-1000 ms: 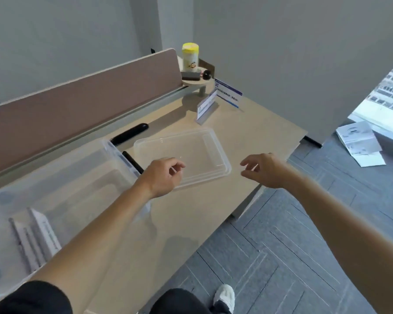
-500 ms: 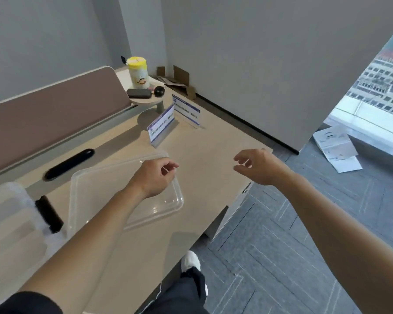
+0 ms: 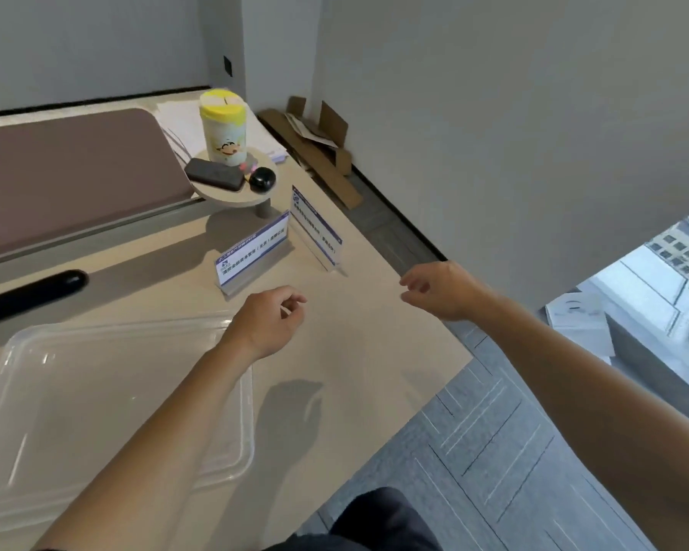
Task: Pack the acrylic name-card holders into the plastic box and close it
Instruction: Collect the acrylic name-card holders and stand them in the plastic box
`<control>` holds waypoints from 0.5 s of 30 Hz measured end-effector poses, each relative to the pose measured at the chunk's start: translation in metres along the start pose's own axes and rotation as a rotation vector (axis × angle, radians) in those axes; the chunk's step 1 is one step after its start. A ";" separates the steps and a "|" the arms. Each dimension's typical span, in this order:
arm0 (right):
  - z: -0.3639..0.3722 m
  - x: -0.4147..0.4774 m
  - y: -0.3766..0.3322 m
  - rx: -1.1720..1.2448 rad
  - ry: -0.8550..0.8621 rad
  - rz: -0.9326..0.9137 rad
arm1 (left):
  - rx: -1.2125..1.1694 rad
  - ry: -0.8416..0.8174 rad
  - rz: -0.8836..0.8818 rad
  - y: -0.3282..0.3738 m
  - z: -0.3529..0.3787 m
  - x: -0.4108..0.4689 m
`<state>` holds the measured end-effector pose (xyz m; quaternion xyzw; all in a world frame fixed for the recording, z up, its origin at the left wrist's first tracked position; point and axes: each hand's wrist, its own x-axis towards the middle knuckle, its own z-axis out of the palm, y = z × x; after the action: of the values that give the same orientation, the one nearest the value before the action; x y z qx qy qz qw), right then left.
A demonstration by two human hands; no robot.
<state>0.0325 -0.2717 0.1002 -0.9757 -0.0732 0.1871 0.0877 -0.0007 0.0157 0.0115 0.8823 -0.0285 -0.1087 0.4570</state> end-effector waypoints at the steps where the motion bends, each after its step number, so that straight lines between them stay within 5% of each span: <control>1: -0.001 0.016 0.006 -0.002 -0.012 -0.019 | 0.005 0.015 -0.026 -0.001 0.002 0.007; 15: -0.043 0.214 0.071 -0.033 -0.224 -0.524 | 0.020 0.344 -0.415 0.077 0.081 0.082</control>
<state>0.2535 -0.3094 0.0499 -0.8981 -0.3349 0.2635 0.1085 0.0650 -0.1063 0.0154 0.8793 0.2300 -0.0481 0.4143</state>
